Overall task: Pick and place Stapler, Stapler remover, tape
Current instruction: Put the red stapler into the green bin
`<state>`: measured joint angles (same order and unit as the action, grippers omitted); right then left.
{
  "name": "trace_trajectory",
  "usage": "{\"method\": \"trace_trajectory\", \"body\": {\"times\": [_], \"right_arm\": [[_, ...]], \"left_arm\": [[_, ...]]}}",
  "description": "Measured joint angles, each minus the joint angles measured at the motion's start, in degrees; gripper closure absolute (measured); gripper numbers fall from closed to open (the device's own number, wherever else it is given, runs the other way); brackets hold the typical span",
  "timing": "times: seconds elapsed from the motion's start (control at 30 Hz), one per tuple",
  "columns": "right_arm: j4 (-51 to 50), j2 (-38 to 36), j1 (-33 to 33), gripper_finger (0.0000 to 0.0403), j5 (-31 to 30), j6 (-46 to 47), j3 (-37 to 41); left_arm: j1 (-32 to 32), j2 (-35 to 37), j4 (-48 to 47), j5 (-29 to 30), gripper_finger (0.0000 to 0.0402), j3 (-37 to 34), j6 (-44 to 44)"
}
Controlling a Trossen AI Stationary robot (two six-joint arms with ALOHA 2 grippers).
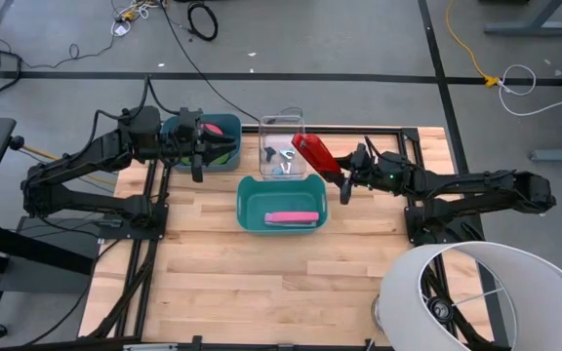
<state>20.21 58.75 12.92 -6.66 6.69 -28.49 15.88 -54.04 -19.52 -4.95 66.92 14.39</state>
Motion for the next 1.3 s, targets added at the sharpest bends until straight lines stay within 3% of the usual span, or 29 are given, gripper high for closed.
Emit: {"method": "trace_trajectory", "body": {"times": [0.23,0.43,0.83,1.3], "right_arm": [[1.0,4.6,-2.0,0.0223,0.8,-2.8,-5.1],[-4.6,11.1,-3.6,0.0223,2.1,-6.2,-11.8],[-6.1,19.9,-6.0,0.0223,5.9,-13.3,-17.6],[-23.9,31.7,-6.0,0.0223,6.8,-18.2,-26.8]], "left_arm": [[0.0,0.0,0.0,0.0,0.0307,0.0,0.0],[0.0,0.0,0.0,0.0,0.0307,0.0,0.0],[0.0,0.0,0.0,0.0,0.0307,0.0,-0.1],[0.0,0.0,0.0,-0.7,0.0307,0.0,-0.1]]}}
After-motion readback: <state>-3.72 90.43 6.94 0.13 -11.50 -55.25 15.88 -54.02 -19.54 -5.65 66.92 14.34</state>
